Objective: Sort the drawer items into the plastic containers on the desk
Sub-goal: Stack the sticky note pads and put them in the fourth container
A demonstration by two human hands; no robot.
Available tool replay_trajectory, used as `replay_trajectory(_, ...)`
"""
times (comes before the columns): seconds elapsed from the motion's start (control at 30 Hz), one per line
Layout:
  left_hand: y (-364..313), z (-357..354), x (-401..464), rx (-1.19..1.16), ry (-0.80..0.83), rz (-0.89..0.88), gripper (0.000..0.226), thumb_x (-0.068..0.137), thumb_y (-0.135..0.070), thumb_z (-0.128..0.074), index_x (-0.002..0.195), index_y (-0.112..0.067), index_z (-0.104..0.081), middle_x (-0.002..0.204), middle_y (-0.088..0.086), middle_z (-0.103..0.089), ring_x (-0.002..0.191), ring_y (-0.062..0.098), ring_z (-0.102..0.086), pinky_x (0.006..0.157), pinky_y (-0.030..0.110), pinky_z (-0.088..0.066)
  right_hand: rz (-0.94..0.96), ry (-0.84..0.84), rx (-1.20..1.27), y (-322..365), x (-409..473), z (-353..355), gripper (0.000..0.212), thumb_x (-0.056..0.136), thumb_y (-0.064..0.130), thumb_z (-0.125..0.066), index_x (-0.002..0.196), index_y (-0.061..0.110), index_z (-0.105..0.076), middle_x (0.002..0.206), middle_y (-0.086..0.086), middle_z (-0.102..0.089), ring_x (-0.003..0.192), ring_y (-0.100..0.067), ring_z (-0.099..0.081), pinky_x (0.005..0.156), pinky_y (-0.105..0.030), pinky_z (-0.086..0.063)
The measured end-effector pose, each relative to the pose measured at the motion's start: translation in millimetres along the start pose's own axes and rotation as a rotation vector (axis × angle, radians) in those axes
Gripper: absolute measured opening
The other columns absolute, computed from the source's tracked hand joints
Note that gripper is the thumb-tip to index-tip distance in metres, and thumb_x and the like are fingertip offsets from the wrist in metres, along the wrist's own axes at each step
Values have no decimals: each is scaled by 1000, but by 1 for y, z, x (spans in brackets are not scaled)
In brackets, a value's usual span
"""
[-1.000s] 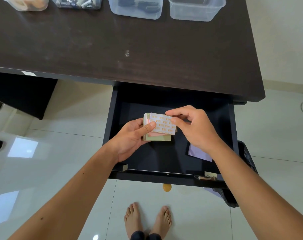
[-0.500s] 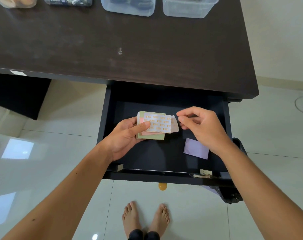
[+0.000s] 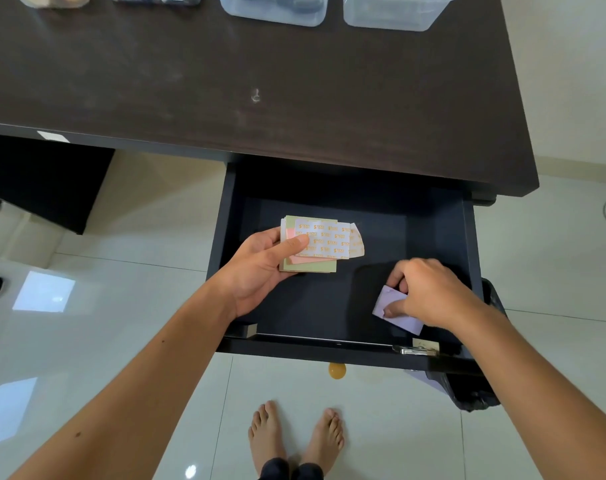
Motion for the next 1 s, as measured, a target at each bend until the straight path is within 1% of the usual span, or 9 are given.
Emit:
replay_trajectory(0.07,0,0,0,2,2,-2,40,103,-19,-63,141,-6,-61,131,10,-75,124,26,-71,117,47,-48,58,6,46,6,-3,-1,36,78,35,-91,103,31,-66,107,6,-58,99,-18,-59,78,-30,-50)
replay_trajectory(0.17,-1,0,1,21,3,-9,40,104,-19,-62,141,-7,-60,131,9,-75,124,24,-71,117,47,-48,144,21,216,11,-9,0,25,86,29,-83,94,33,-60,97,7,-65,84,-17,-64,68,-28,-51)
replay_trajectory(0.23,0,0,1,25,5,-14,40,104,-19,-62,141,-7,-60,131,9,-75,124,24,-71,117,47,-48,174,24,369,12,-13,6,22,88,28,-83,93,36,-63,90,6,-71,80,-18,-68,71,-32,-55)
replay_trajectory(0.3,0,0,1,24,13,-16,39,103,-19,-62,141,-7,-60,131,9,-75,124,24,-71,116,46,-49,192,-4,583,14,-17,18,20,88,25,-83,97,37,-69,93,7,-75,87,-19,-72,78,-34,-58)
replay_trajectory(0.4,-1,0,1,22,28,-15,40,103,-20,-62,141,-7,-60,132,10,-75,125,24,-71,117,46,-48,248,-57,890,20,-22,40,25,97,12,-73,109,34,-75,103,7,-77,98,-15,-73,76,-24,-56)
replay_trajectory(0.5,-2,-2,1,13,41,-22,43,101,-22,-64,141,-6,-60,133,11,-74,126,26,-70,118,46,-47,322,-62,1027,34,-24,59,38,104,4,-61,122,35,-75,118,9,-75,113,-11,-70,93,-30,-55)
replay_trajectory(0.63,-5,-8,-1,-3,81,-38,49,95,-26,-67,140,-6,-61,133,13,-73,127,28,-69,117,46,-47,342,-81,1032,51,-16,74,40,104,5,-61,120,39,-77,123,7,-74,120,-15,-67,105,-38,-54)
replay_trajectory(0.8,-15,-14,-4,3,105,-67,53,95,-30,-66,142,-8,-59,135,12,-73,129,27,-68,116,44,-48,278,-175,1025,61,-6,80,23,99,12,-72,111,31,-79,111,7,-80,107,-9,-74,96,-36,-60)
replay_trajectory(1.0,-27,-14,-10,7,79,-98,60,91,-37,-69,143,-9,-59,134,11,-73,128,26,-68,116,49,-48,242,-365,987,69,-13,90,15,92,21,-80,102,33,-82,100,14,-80,98,-12,-75,89,-31,-60)
Point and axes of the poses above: each hand's wrist, its own x-axis towards the middle knuckle, its own z-axis out of the back of the hand, y = z × x, the point moved 8 cm from there along x, towards the middle knuckle
